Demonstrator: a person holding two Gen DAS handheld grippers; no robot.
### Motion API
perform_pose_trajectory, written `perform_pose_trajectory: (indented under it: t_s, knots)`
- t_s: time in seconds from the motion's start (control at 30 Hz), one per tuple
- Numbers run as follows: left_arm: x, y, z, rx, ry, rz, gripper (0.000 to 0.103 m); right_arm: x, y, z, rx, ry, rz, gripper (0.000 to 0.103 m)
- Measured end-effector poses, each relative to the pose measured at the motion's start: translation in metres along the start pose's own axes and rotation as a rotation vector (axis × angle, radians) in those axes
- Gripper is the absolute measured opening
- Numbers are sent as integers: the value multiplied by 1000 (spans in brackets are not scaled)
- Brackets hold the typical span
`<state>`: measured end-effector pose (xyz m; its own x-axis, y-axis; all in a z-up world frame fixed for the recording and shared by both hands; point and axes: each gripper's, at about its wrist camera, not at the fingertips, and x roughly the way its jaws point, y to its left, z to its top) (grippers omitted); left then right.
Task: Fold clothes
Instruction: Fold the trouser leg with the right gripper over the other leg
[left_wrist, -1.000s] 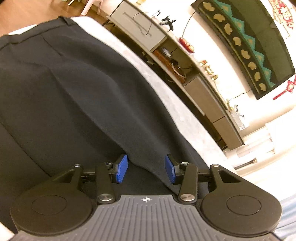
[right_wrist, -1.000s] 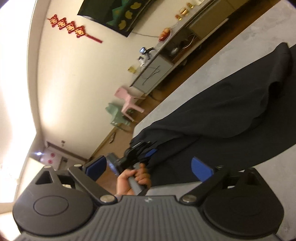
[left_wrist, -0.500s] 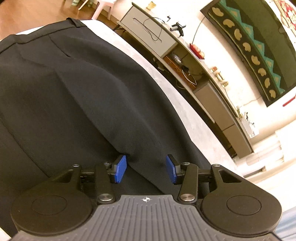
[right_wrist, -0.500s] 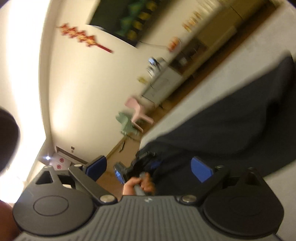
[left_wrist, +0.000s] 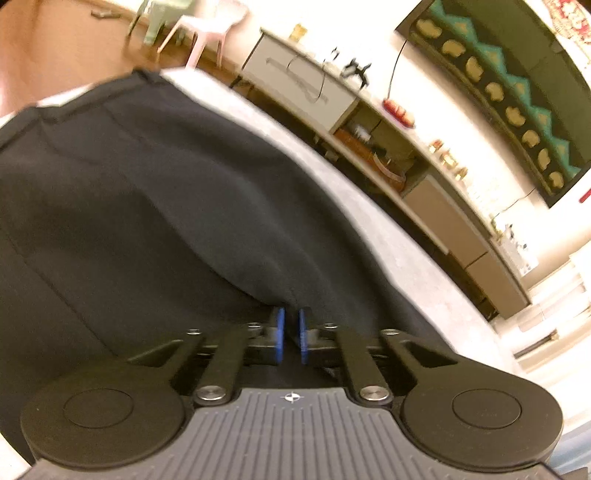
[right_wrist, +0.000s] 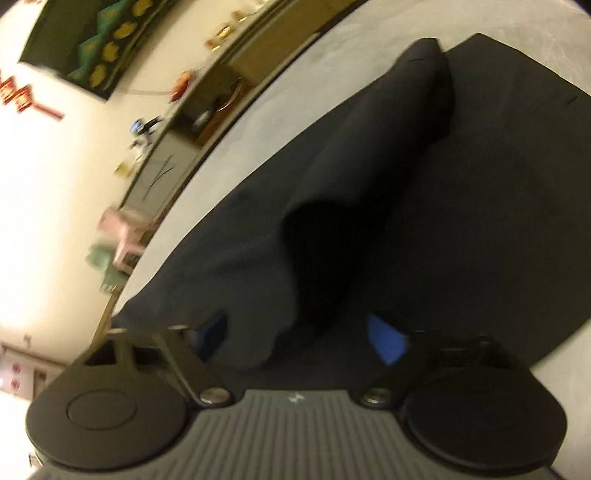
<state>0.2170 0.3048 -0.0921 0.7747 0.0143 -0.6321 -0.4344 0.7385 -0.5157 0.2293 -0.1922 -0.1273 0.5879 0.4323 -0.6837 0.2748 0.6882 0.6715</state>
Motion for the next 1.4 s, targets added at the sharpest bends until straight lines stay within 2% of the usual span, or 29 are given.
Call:
perform_pose_trajectory:
  t_s: [0.03,0.07,0.1,0.13,0.27,0.37,0.5,0.6,0.7,0.77,0.87,0.9,0.93,0.97,1.0,1.03,1.13,1.17,1.23,1.27,1.3,1.33,1.37,1.4]
  knots:
    - [-7,-3,2,1,-24,-12,3,5,-1,6,-15,-6,-1,41]
    - [-14,-6,5,-1,-45,-31,3,9,-1,11,-38,-18,-5,18]
    - [-22,-9,8,-4,-65,-54,2,9,0,16,-66,-40,-5,2]
    - [-30,-12,11,-7,-84,-76,1,6,1,19,-86,-68,6,2]
    - [-60,-13,17,-24,-117,-132,1,-38,25,7,-215,-160,90,1]
    - [-61,-8,10,-15,-88,-112,1,-68,26,-9,-286,-186,99,1]
    - [-53,-4,-2,-10,-27,-83,1,-65,-1,-7,-183,-156,-1,1]
    - [-61,-10,-6,1,-38,-99,1,-67,-14,-6,-141,-164,-10,1]
    - [-78,-10,-7,-27,-61,-120,1,-82,7,-11,-206,-229,40,1]
    - [-89,-4,-8,-49,-62,-120,1,-82,10,-8,-220,-240,43,2]
    - [-85,8,-10,-75,2,-125,1,-64,-3,4,-143,-164,4,12]
    - [-76,10,-12,-88,39,-110,1,-58,-10,5,-102,-134,-2,12]
    - [-67,12,-14,-100,75,-94,6,-52,-16,4,-63,-113,1,14]
    - [-58,15,-16,-112,111,-79,11,-47,-22,4,-25,-91,4,25]
    - [-49,17,-18,-124,148,-63,27,-41,-28,3,14,-70,7,36]
    - [-40,19,-19,-135,178,-49,40,-37,-33,2,45,-60,8,38]
    - [-21,15,-18,-134,190,-33,61,-33,-43,2,84,-78,-3,38]
    - [-15,13,-17,-129,192,-30,61,-31,-46,2,93,-83,-8,38]
    - [-9,11,-17,-113,185,-36,56,-25,-50,3,101,-83,-12,38]
    - [-8,10,-16,-103,182,-39,43,-21,-52,3,104,-80,-12,37]
    - [-6,9,-16,-93,181,-43,14,-18,-54,3,107,-78,-13,31]
    - [-6,8,-16,-79,178,-50,9,-16,-54,3,101,-78,-14,25]
    - [-10,5,-15,-61,156,-52,4,-16,-52,3,79,-85,-16,13]
    - [-15,3,-14,-45,132,-56,1,-20,-48,2,43,-106,-15,5]
